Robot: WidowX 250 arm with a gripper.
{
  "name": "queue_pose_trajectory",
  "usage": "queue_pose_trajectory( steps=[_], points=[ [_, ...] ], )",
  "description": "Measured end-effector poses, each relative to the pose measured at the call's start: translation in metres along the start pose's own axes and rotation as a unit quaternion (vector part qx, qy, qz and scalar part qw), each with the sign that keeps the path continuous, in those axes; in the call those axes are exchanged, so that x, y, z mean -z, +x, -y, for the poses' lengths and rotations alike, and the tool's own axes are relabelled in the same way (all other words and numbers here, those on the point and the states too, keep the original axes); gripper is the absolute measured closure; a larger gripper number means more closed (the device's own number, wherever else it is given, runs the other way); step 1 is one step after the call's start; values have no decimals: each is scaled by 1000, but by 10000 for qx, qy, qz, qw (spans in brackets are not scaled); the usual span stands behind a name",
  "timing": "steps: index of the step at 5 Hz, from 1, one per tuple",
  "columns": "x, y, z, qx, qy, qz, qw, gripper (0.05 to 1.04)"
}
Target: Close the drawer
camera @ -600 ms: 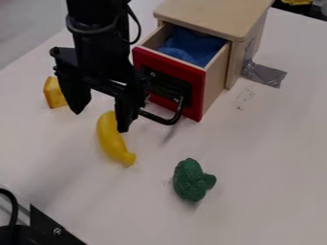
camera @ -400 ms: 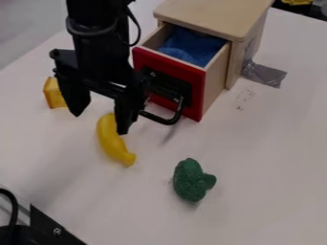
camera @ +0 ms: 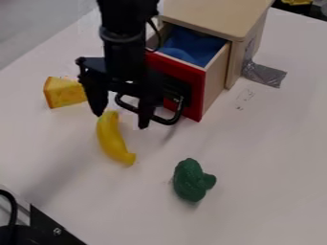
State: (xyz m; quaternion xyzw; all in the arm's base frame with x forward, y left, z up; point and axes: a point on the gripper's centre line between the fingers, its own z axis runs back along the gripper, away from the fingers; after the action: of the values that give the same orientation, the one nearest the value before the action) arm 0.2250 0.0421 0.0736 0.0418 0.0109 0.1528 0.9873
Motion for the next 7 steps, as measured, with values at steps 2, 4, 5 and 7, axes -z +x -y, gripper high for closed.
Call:
queue_pose_trajectory(
  steps=[2, 4, 5, 7],
  points=[
    [20, 29, -9, -623, 47, -186, 9979, 84],
    [31, 11, -29, -869, 137, -358, 9955, 84],
    [27, -5, -33, -838, 86, -339, 9959, 84],
    [29, -14, -44, -888, 90, -258, 9957, 85]
  ],
)
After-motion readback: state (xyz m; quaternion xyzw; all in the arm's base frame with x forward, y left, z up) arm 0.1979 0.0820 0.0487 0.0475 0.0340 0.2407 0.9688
